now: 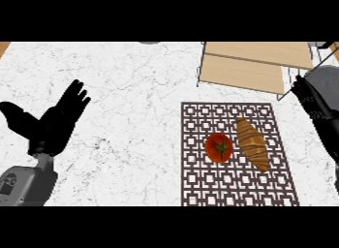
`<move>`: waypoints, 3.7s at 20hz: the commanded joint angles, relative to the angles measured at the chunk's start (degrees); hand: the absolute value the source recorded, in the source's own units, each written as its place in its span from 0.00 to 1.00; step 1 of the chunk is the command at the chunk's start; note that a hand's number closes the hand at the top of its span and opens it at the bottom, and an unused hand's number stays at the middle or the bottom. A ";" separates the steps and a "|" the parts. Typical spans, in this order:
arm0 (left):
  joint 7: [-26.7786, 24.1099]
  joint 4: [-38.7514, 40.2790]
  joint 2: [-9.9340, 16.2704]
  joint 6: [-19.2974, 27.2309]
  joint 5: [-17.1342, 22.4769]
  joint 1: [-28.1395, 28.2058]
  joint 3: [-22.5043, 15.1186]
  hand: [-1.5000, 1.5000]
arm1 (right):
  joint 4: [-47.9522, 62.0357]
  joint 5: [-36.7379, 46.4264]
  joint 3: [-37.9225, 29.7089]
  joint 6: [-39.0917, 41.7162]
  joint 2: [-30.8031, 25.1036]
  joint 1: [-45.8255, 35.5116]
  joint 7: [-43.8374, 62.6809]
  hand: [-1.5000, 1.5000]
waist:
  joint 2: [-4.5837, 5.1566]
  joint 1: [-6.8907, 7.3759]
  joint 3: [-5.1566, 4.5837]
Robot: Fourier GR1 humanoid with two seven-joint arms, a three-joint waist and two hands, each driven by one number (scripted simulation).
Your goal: Pick the tomato from the placemat and place it in the tiered shelf
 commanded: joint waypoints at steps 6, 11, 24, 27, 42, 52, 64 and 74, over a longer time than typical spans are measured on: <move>-4.84 3.55 9.23 1.34 -9.94 8.08 1.99 0.50 | -9.81 7.54 11.06 -15.42 19.86 -7.29 0.90 1.00 | -1.62 3.33 -0.58; -4.62 3.72 9.28 0.14 -8.00 9.55 3.06 0.50 | -5.28 27.28 8.66 -42.40 24.76 3.45 1.59 0.00 | -1.56 0.71 -0.61; -8.16 3.38 9.19 -0.76 -8.32 15.67 4.87 0.50 | -10.16 67.70 27.00 -48.51 26.88 18.22 31.75 0.00 | -1.87 -1.38 -1.07; -6.76 0.84 9.05 -0.45 -8.05 14.88 4.62 0.50 | -13.16 75.10 26.32 -38.29 25.21 20.69 39.06 0.00 | -1.91 -1.36 -0.96; -7.57 5.50 6.63 -1.31 -9.25 10.66 5.37 0.50 | -20.25 85.36 33.04 15.61 28.09 2.30 70.31 0.00 | -1.21 0.47 -0.53; -3.73 -4.08 5.99 -3.93 -11.23 17.21 7.84 0.50 | -14.99 82.33 25.75 11.48 25.97 2.19 65.01 0.00 | -1.41 0.66 -0.45; -3.45 0.48 1.18 -5.03 -17.02 11.00 10.06 0.50 | -4.42 84.02 20.69 6.21 27.58 -2.74 57.90 0.00 | -1.32 0.41 -0.47; -6.41 -1.34 0.46 -10.11 -17.31 17.27 12.96 0.50 | 6.97 80.55 16.20 1.63 28.08 -7.48 55.38 1.00 | -1.30 0.81 -0.46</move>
